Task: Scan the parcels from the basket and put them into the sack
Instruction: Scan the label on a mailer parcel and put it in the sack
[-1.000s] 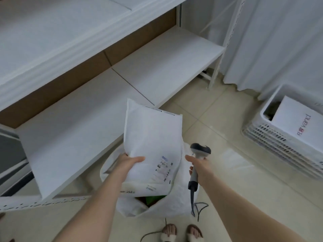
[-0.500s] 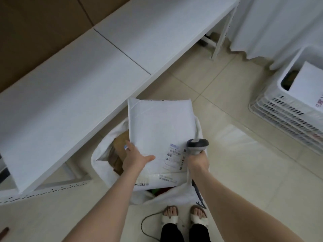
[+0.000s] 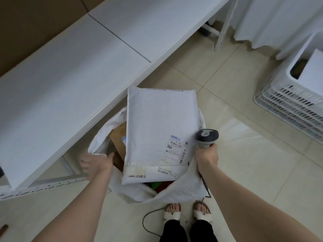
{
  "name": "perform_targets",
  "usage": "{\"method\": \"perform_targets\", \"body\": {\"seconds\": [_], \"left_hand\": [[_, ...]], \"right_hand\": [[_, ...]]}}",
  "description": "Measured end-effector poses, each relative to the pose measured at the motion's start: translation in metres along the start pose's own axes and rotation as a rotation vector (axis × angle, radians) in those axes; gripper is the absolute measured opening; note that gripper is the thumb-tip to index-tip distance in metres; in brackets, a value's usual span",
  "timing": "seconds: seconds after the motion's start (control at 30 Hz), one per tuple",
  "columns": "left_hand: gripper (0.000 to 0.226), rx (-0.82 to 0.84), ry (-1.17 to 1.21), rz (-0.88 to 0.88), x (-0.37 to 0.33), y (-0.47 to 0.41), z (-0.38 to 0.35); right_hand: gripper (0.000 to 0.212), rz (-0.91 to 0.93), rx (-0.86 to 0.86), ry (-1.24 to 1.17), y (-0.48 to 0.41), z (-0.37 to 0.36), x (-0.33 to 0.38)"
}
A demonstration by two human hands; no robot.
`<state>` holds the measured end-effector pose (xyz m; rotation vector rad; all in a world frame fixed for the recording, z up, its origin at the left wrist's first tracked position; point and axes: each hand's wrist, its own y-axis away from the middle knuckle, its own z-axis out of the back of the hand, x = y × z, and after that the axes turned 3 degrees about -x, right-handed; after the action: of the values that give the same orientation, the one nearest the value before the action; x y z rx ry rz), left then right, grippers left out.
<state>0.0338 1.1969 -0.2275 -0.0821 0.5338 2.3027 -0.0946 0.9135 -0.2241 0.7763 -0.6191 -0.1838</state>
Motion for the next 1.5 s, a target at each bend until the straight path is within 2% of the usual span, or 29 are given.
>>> {"method": "perform_targets", "body": {"seconds": [0.03, 0.07, 0.13, 0.17, 0.23, 0.37, 0.53, 0.7, 0.8, 0.9, 0.97, 1.1, 1.2, 1.27, 1.33, 1.4, 1.43, 1.5], "left_hand": [[0.085, 0.093, 0.111, 0.075, 0.000, -0.009, -0.002], [0.066, 0.160, 0.177, 0.086, -0.001, -0.013, -0.004], [0.032, 0.146, 0.218, 0.017, -0.005, -0.008, -0.004], [0.027, 0.113, 0.240, -0.019, -0.006, -0.001, -0.002], [0.024, 0.075, 0.293, -0.105, -0.014, 0.016, 0.011], [0.021, 0.056, 0.348, -0.261, -0.042, 0.053, 0.064], [0.019, 0.004, 0.489, -0.313, -0.080, 0.084, 0.146], [0.026, -0.061, 0.603, -0.390, -0.112, 0.107, 0.194], [0.027, 0.018, 0.423, -0.470, -0.118, 0.116, 0.200], [0.031, -0.066, 0.406, -0.351, -0.119, 0.099, 0.209], [0.028, -0.084, 0.404, -0.332, -0.106, 0.093, 0.201], [0.030, 0.157, 0.195, -0.257, -0.060, 0.103, 0.159], [0.032, 0.154, 0.181, -0.231, -0.048, 0.096, 0.148], [0.033, 0.170, 0.070, -0.235, -0.048, 0.095, 0.144], [0.038, 0.190, -0.074, -0.299, -0.052, 0.098, 0.142], [0.055, 0.129, -0.229, -0.406, -0.065, 0.100, 0.139], [0.062, 0.076, -0.278, -0.495, -0.073, 0.103, 0.135], [0.064, 0.025, -0.311, -0.784, -0.092, 0.109, 0.121]], "right_hand": [[0.034, -0.005, 0.012, -0.032, -0.003, -0.001, -0.002], [0.031, -0.012, 0.034, -0.056, -0.004, -0.002, -0.002], [0.021, -0.034, 0.074, -0.087, -0.003, -0.002, 0.003], [0.016, -0.037, 0.093, -0.103, 0.001, 0.000, 0.006], [0.010, -0.032, 0.131, -0.148, 0.014, 0.006, 0.014], [0.019, 0.015, 0.121, -0.171, 0.053, 0.042, 0.048], [0.011, 0.118, 0.096, -0.254, 0.111, 0.100, 0.101], [0.018, 0.196, 0.022, -0.412, 0.146, 0.131, 0.136], [0.014, 0.228, 0.020, -0.355, 0.154, 0.138, 0.142], [0.013, 0.270, -0.020, -0.293, 0.152, 0.143, 0.140], [0.014, 0.272, -0.045, -0.259, 0.146, 0.140, 0.130], [0.018, 0.249, 0.051, 0.011, 0.132, 0.118, 0.083], [0.020, 0.205, 0.065, 0.066, 0.117, 0.107, 0.060], [0.022, 0.195, 0.070, 0.101, 0.112, 0.101, 0.055], [0.022, 0.197, 0.073, 0.101, 0.109, 0.095, 0.054], [0.021, 0.203, 0.078, 0.089, 0.109, 0.090, 0.057], [0.020, 0.207, 0.080, 0.082, 0.109, 0.087, 0.060], [0.018, 0.208, 0.076, 0.068, 0.107, 0.082, 0.065]]}}
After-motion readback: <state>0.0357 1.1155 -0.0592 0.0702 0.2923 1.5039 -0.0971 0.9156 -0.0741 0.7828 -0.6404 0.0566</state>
